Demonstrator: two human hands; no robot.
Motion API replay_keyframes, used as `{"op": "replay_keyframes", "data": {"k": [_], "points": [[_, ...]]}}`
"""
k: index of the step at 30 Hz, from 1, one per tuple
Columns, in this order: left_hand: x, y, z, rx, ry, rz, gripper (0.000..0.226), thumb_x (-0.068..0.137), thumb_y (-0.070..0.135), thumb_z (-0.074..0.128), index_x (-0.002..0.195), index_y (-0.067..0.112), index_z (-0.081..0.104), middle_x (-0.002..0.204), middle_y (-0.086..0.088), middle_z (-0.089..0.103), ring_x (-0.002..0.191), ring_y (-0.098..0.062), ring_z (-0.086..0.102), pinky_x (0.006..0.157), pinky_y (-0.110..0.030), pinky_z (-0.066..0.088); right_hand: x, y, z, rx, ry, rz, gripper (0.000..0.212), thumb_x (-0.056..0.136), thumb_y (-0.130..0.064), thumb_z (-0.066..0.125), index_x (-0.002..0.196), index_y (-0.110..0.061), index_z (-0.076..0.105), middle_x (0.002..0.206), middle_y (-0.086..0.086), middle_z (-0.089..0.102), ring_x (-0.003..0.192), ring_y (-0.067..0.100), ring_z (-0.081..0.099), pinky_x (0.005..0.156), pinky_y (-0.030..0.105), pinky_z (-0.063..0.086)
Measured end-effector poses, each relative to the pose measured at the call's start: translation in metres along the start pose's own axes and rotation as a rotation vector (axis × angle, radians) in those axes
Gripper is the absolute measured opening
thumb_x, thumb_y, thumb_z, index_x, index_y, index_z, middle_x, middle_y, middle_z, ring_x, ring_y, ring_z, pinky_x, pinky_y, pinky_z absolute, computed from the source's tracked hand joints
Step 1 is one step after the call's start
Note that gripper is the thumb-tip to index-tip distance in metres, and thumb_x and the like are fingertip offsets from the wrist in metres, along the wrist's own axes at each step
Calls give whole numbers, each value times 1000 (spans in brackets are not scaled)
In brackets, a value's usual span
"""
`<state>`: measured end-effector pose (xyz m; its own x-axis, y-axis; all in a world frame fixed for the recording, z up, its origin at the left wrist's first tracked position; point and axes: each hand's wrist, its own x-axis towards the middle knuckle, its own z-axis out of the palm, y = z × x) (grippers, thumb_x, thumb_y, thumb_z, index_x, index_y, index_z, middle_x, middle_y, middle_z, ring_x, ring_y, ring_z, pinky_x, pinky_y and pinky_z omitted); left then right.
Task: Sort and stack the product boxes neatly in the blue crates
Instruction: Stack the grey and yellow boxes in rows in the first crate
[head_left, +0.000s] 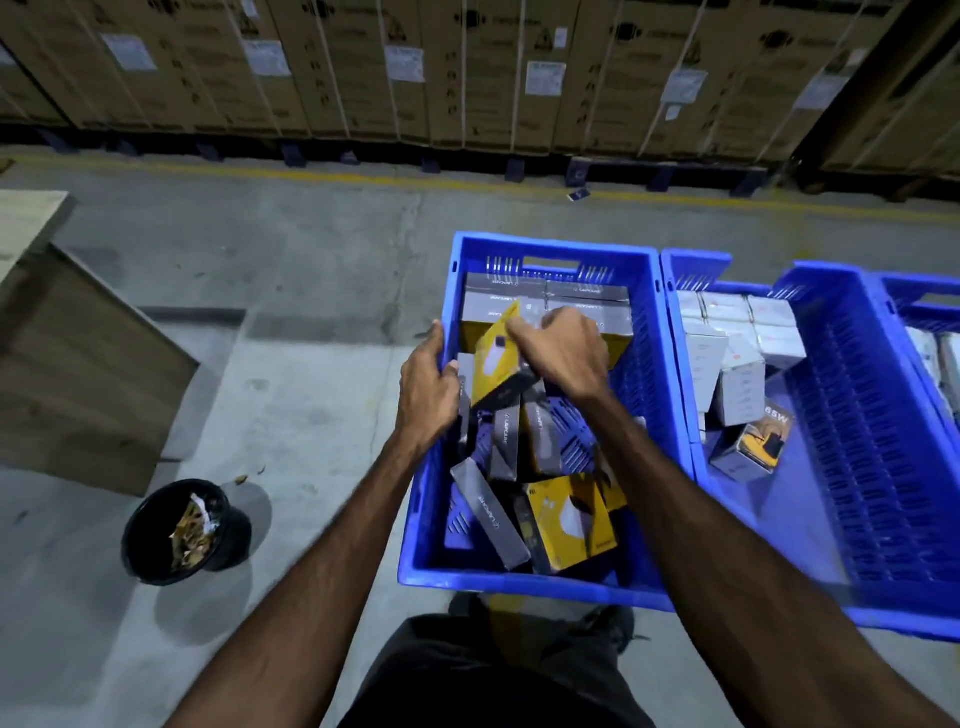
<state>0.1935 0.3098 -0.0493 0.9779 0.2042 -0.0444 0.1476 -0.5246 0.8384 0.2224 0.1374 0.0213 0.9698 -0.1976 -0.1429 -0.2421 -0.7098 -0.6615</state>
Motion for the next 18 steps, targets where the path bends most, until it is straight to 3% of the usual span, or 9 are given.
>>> {"op": "replay_keyframes", "data": {"k": [3,5,7,8,10,12,14,16,18], "points": [[2,-1,-1,7,19,47,57,99,13,57,155,6,49,160,-17,46,149,-30,42,123,-33,29,-1,20,-24,323,-8,6,45,80,-50,66,71,-5,69,62,3,68,61,22,65,64,39,50],[1,0,-2,-25,66,36,54,101,30,51,150,8,56,156,-18,46,148,-31,41,124,-40,31,-2,39,-32,552,-97,-34,40,89,-40,70,89,0,72,83,18,76,74,30,71,72,49,57],[-1,2,-4,-55,127,69,57,101,43,43,143,10,63,151,-16,50,144,-28,44,122,-40,34,-11,53,-36,690,-158,-15,24,99,-26,69,100,-3,73,96,19,78,84,26,73,77,45,59],[-3,3,-5,-57,144,104,58,101,47,41,140,11,65,149,-15,51,142,-27,46,120,-36,34,-16,60,-37,748,-179,3,16,102,-20,66,98,-6,73,89,12,78,78,20,72,72,37,59],[-6,4,-7,-39,164,191,56,103,48,39,137,14,67,145,-12,55,138,-24,48,114,-26,33,-27,67,-37,862,-216,59,20,104,-16,62,85,-14,65,69,-3,65,61,11,60,62,24,48],[-9,8,-8,-33,166,278,51,104,45,43,138,15,67,141,-9,58,135,-22,51,111,-21,33,-34,71,-36,985,-214,170,28,102,-20,64,76,-19,54,63,-4,43,55,12,42,57,25,35],[-11,11,-8,-61,153,345,48,104,41,46,139,14,66,139,-6,60,132,-20,53,111,-25,37,-38,71,-39,1055,-224,334,35,101,-26,65,70,-23,48,60,-4,29,49,11,31,59,30,22],[-14,15,-6,-114,136,382,45,104,34,48,139,13,66,139,-5,60,131,-21,55,113,-33,41,-43,68,-42,1108,-318,485,44,103,-31,58,60,-23,53,48,-6,29,39,10,30,60,33,31],[-20,23,-2,-168,149,372,41,103,27,51,138,11,66,137,-5,61,128,-19,57,111,-37,45,-49,65,-43,1191,-392,578,61,104,-34,51,44,-22,50,39,-5,35,32,11,37,72,32,45]]}}
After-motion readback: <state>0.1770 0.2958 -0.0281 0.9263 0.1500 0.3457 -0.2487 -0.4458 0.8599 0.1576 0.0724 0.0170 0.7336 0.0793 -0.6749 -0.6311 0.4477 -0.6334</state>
